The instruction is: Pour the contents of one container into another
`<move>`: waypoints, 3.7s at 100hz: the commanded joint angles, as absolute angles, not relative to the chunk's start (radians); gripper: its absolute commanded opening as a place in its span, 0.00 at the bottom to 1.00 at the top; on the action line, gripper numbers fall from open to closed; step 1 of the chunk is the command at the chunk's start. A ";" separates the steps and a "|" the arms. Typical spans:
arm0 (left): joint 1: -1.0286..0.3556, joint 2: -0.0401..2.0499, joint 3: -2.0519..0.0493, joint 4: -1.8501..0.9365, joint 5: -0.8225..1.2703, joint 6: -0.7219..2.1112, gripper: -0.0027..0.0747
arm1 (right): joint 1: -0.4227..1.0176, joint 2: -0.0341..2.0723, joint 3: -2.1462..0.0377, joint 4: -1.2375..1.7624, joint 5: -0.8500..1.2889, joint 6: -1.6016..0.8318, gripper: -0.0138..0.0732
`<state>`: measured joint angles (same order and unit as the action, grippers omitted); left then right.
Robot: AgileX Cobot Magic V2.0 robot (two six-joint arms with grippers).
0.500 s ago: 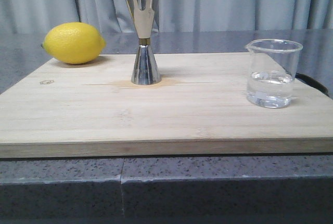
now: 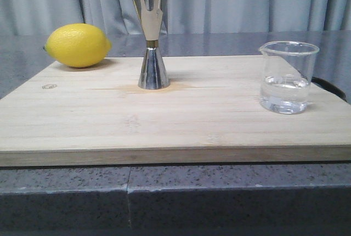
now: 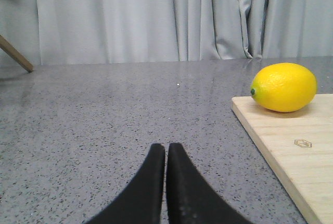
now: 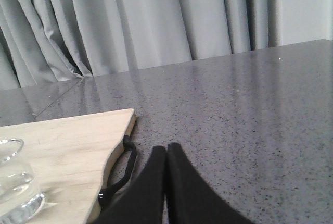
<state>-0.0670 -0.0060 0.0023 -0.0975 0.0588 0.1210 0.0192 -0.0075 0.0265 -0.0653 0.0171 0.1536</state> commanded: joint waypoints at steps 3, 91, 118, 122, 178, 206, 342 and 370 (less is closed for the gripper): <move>-0.065 -0.031 0.007 -0.098 -0.024 0.117 0.01 | 0.014 -0.030 0.043 -0.069 -0.070 0.150 0.08; -0.065 -0.031 -0.034 -0.180 -0.030 0.115 0.01 | 0.014 -0.030 -0.022 -0.191 -0.173 0.149 0.08; -0.065 0.015 -0.215 -0.185 0.110 0.115 0.01 | 0.014 0.039 -0.291 -0.191 0.203 0.149 0.08; -0.065 0.033 -0.251 -0.185 0.127 0.115 0.01 | 0.014 0.061 -0.332 -0.194 0.237 0.149 0.08; -0.065 0.397 -0.584 -0.135 0.219 0.117 0.01 | 0.014 0.304 -0.589 -0.204 0.419 0.080 0.08; -0.065 0.402 -0.582 -0.135 0.217 0.117 0.01 | 0.014 0.304 -0.589 -0.204 0.417 0.080 0.08; -0.065 0.402 -0.582 -0.097 0.184 0.117 0.83 | 0.014 0.304 -0.589 -0.236 0.427 0.082 0.81; -0.065 0.414 -0.617 -0.097 0.288 0.117 0.83 | 0.014 0.328 -0.623 -0.232 0.539 0.084 0.81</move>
<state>-0.0670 0.3910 -0.5586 -0.0874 0.3026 0.1210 0.0192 0.2929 -0.5676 -0.2185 0.5517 0.0912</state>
